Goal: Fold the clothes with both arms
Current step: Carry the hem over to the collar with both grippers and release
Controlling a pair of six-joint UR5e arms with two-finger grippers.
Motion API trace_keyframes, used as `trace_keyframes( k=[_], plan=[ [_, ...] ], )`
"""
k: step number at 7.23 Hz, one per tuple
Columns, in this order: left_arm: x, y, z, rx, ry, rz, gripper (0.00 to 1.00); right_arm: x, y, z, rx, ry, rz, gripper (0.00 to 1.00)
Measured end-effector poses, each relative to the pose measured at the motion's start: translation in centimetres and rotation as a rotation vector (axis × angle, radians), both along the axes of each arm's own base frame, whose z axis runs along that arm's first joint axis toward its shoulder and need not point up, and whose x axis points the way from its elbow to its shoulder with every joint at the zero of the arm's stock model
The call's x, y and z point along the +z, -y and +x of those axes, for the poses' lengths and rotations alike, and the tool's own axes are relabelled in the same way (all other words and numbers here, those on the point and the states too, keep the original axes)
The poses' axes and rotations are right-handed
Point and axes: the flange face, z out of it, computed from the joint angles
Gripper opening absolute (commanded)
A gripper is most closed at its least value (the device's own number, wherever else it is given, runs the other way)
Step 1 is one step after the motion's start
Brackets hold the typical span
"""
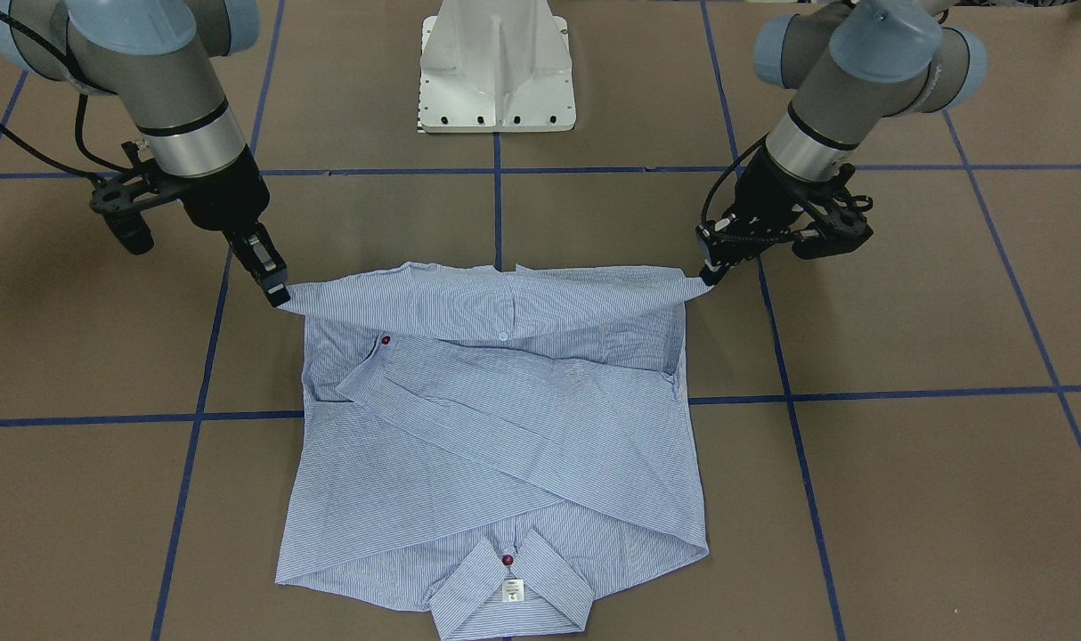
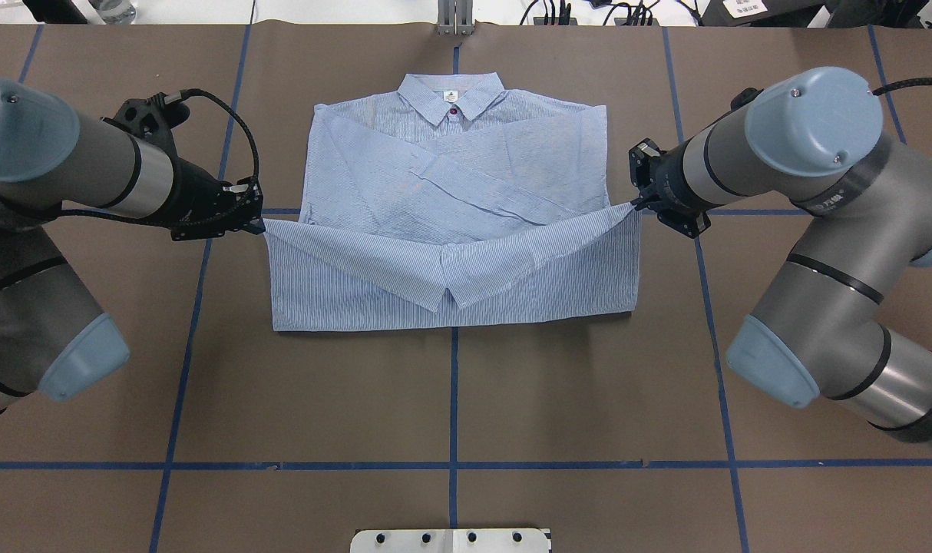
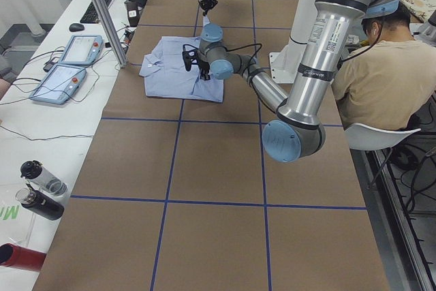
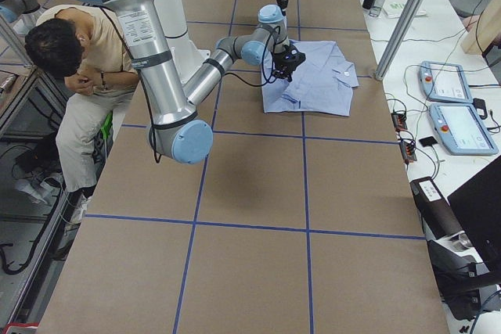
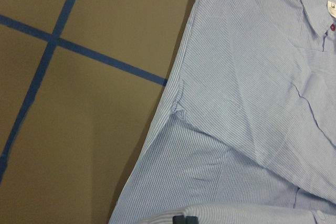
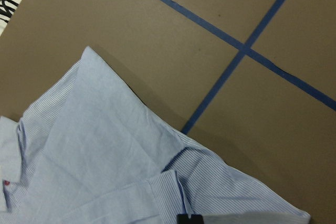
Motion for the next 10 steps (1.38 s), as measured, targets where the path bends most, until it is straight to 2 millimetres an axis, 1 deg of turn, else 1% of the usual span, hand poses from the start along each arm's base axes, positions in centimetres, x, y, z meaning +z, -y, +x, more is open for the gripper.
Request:
trace_keyframes(
  k=[1, 2, 4, 5, 6, 8, 9, 10],
  plan=[
    [0.1, 1.6, 0.4, -0.014, 0.009, -0.006, 0.0, -0.1, 1.9, 0.0, 0.031, -0.021, 0.006, 0.0],
    [0.4, 3.2, 0.6, -0.028, 0.019, -0.012, 0.0, 0.3, 3.8, -0.6, 0.055, -0.056, 0.017, 0.0],
    [1.0, 6.5, 1.5, -0.053, 0.04, -0.022, 0.0, 1.2, 7.8, -3.0, 0.08, -0.135, 0.025, 0.0],
    [1.3, 8.5, 2.3, -0.077, 0.053, -0.018, 0.0, 1.4, 9.4, -3.8, 0.081, -0.16, 0.026, 0.0],
    [2.3, 10.6, 3.2, -0.108, 0.058, 0.002, 0.0, 1.9, 10.7, -4.4, 0.084, -0.185, 0.024, 0.0],
    [4.7, 14.5, 5.9, -0.137, 0.049, 0.037, 0.0, 4.1, 12.7, -5.8, 0.097, -0.22, 0.035, 0.0],
    [5.3, 15.9, 6.9, -0.151, 0.053, 0.045, 0.0, 5.3, 13.4, -6.8, 0.099, -0.233, 0.04, 0.0],
    [5.5, 16.9, 7.7, -0.163, 0.06, 0.049, 0.0, 6.0, 14.0, -7.8, 0.1, -0.247, 0.045, 0.0]
  ],
)
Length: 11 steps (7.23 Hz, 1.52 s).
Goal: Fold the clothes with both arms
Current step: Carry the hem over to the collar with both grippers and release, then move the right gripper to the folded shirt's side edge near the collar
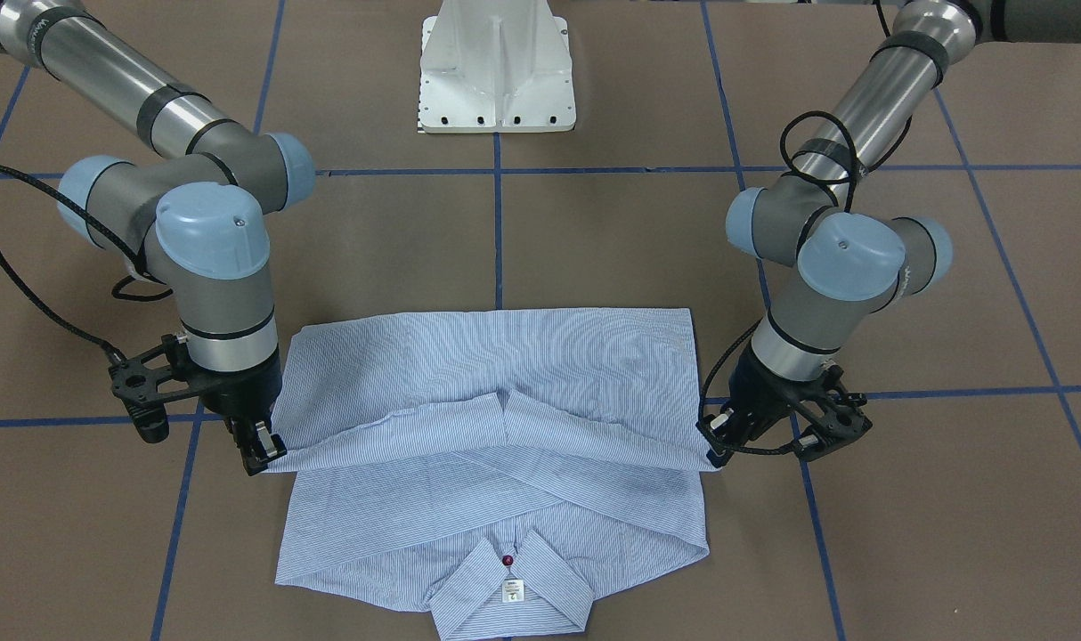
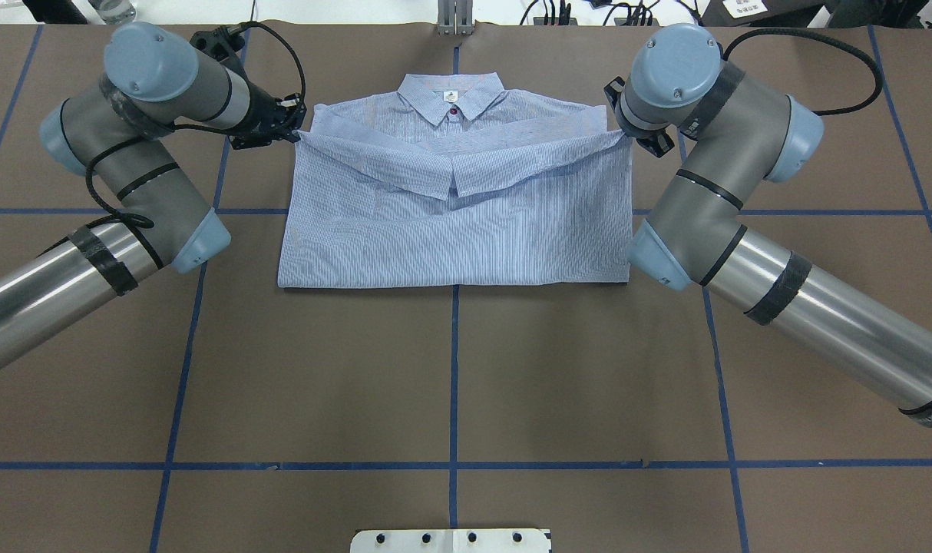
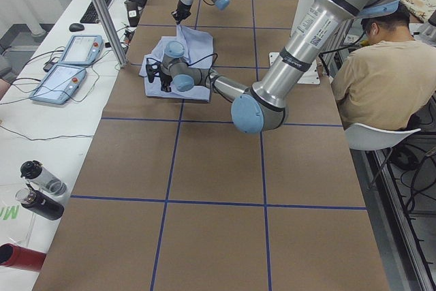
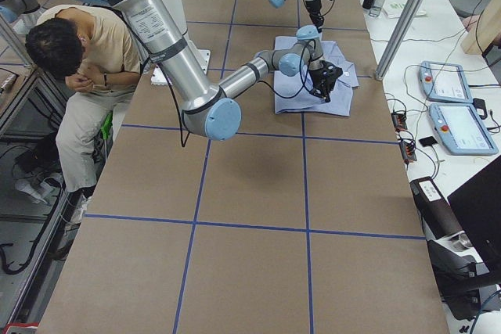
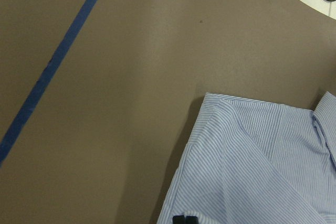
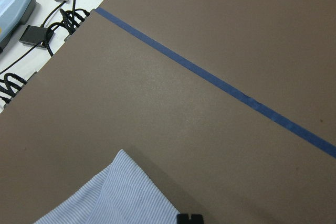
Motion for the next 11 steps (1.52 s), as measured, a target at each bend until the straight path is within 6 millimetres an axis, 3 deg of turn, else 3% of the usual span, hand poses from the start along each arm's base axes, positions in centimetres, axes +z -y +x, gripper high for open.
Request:
trace_keyframes(
  k=[2, 3, 6, 7, 9, 10, 11],
  plan=[
    [0.5, 1.5, 1.0, -0.024, 0.009, 0.014, 0.15, 0.6, 1.3, -1.8, 0.005, -0.028, 0.001, 0.0],
    [0.9, 2.0, 1.3, -0.033, 0.014, 0.018, 0.21, 0.9, 1.6, -2.1, 0.009, -0.04, 0.0, 0.28],
    [2.7, 2.3, 1.6, -0.035, 0.027, 0.016, 0.42, 1.4, 2.3, -3.1, 0.01, -0.058, -0.008, 0.68],
    [3.1, 2.1, 1.4, -0.03, 0.027, 0.029, 0.44, 1.4, 2.5, -3.2, 0.011, -0.057, -0.005, 1.0],
    [3.2, 0.5, -0.6, -0.012, 0.008, 0.092, 0.47, 0.9, 2.1, -2.9, 0.027, -0.034, 0.004, 1.0],
    [2.8, -0.6, -1.7, -0.01, -0.006, 0.114, 0.47, 0.2, 0.2, -2.4, 0.035, 0.005, 0.016, 1.0],
    [2.8, -1.4, -2.4, -0.01, -0.014, 0.124, 0.47, 0.4, -3.6, -1.8, 0.022, 0.047, 0.029, 1.0]
  ],
)
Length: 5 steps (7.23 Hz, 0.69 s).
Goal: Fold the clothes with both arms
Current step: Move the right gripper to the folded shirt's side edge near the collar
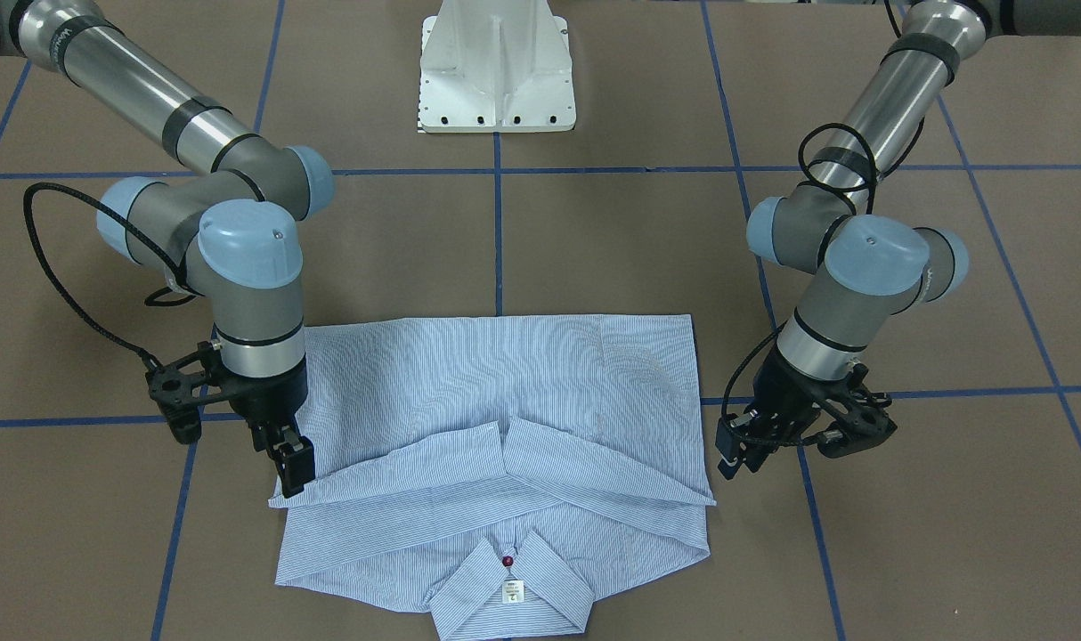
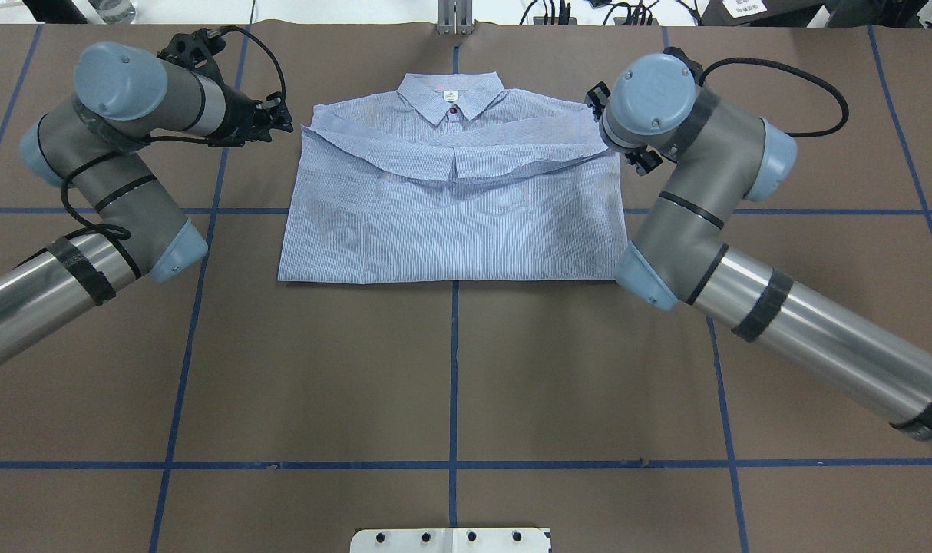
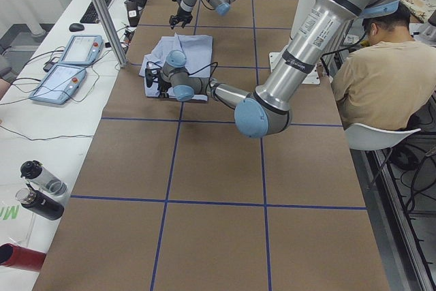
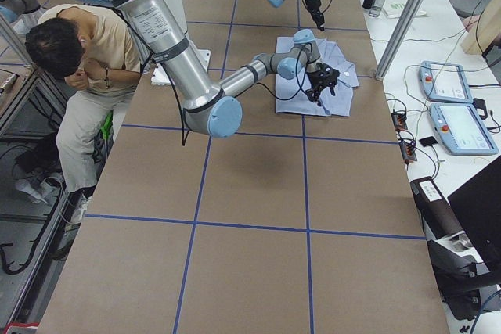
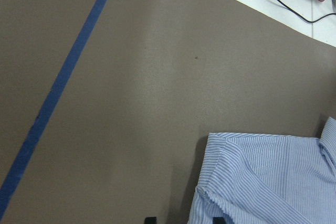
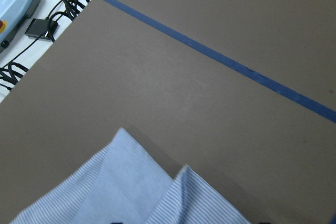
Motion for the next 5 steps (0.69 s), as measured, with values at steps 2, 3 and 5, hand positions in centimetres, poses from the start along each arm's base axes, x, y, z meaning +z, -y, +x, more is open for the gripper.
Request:
trace_keyframes(
  k=[2, 3, 5],
  plan=[
    [0.4, -0.7, -0.6, 0.0, -0.002, 0.004, 0.47, 0.4, -7.3, 0.0, -0.033, 0.066, 0.001, 1.0],
    [0.6, -0.8, -0.6, 0.0, -0.001, 0.003, 0.47, 0.5, -9.1, -0.6, -0.04, 0.083, -0.01, 1.0],
    [1.5, -1.1, -0.7, 0.001, 0.003, -0.001, 0.48, 0.7, -8.8, -0.1, -0.024, 0.085, -0.015, 1.0]
  ],
)
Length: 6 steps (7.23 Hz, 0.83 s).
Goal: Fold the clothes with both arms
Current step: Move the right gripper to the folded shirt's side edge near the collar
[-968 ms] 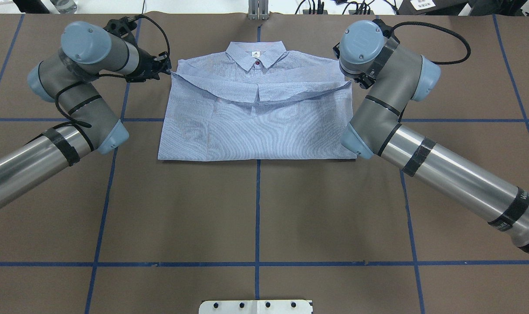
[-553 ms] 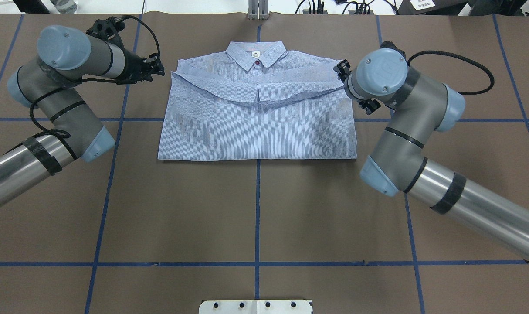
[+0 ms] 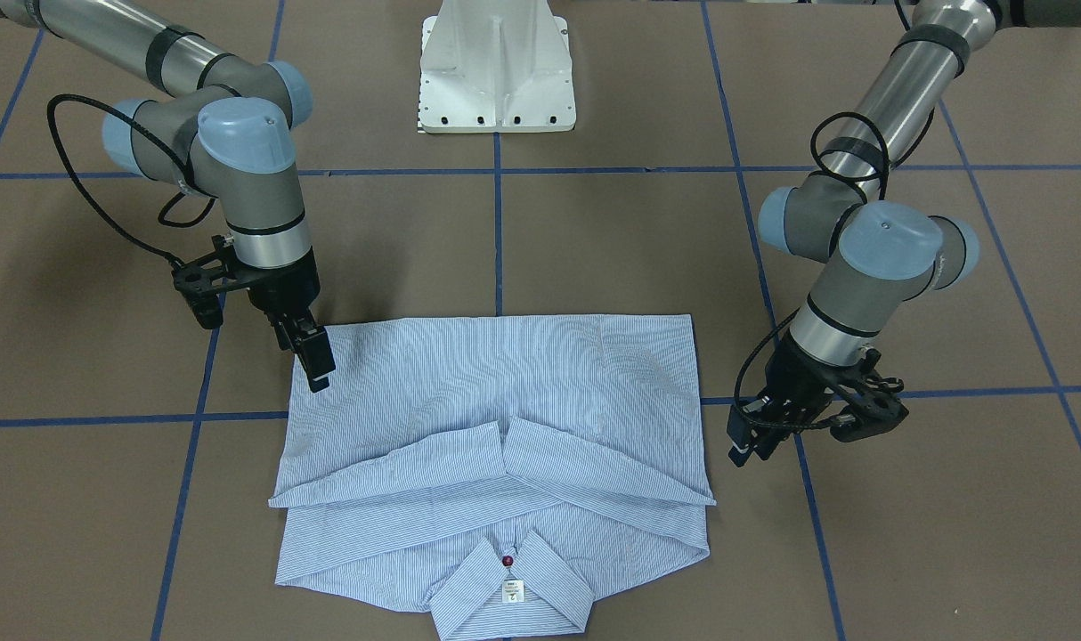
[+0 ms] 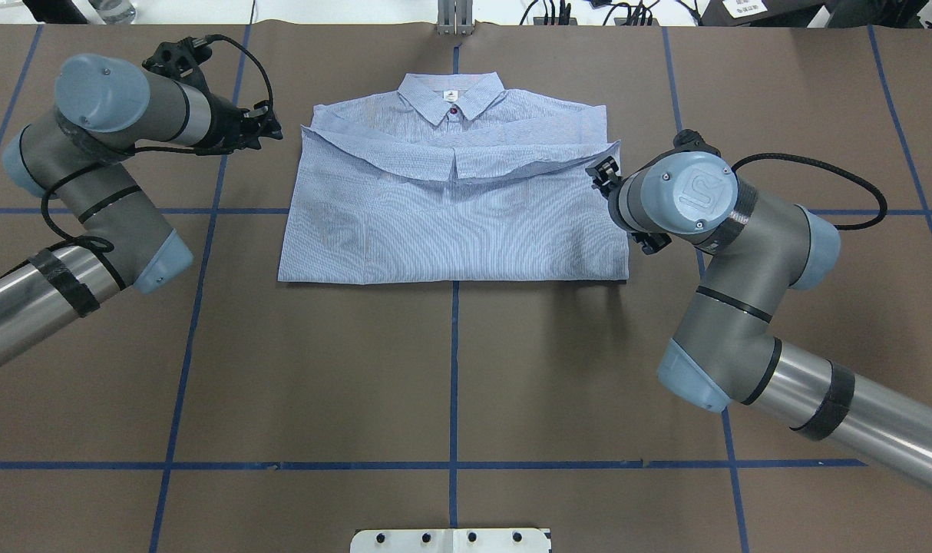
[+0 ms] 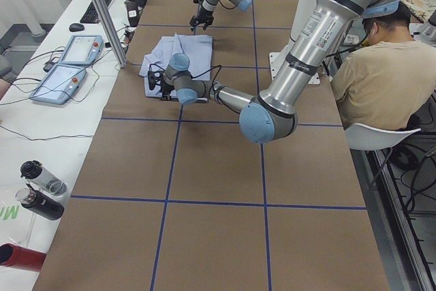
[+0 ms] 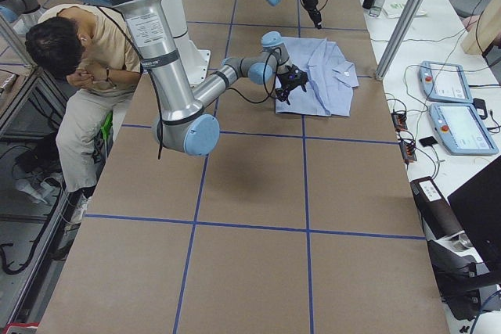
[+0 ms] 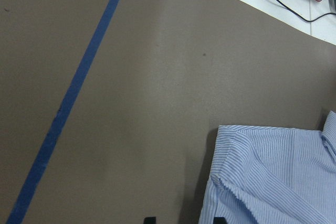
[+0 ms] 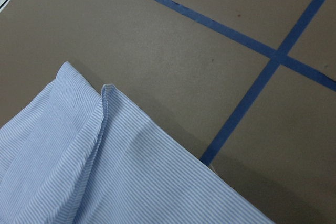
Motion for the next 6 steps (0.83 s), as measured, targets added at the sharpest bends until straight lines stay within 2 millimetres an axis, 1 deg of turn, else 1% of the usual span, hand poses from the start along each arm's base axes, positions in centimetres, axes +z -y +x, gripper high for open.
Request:
trace_keyframes(
  k=[1, 2, 3, 4, 5, 6],
  plan=[
    [0.3, -0.1, 0.0, 0.0, 0.001, -0.002, 0.48, 0.1, 0.8, 0.3, 0.014, -0.004, -0.001, 1.0],
    [0.4, -0.2, 0.1, 0.002, 0.002, -0.002, 0.48, 0.0, 2.5, 0.1, 0.034, -0.009, 0.001, 1.0],
    [0.5, -0.3, 0.2, 0.004, 0.003, -0.002, 0.49, 0.0, 5.4, -0.6, 0.058, -0.01, 0.005, 1.0],
    [0.6, -0.3, 0.3, 0.004, 0.005, -0.003, 0.49, 0.5, 8.5, -0.9, 0.078, -0.016, 0.01, 1.0],
    [0.7, -0.3, 0.3, 0.004, 0.005, -0.004, 0.49, 1.6, 11.0, -1.0, 0.084, -0.035, 0.016, 1.0],
    [0.7, -0.3, 0.3, 0.005, 0.006, -0.004, 0.49, 2.8, 12.6, -1.1, 0.078, -0.058, 0.024, 0.99]
  ],
)
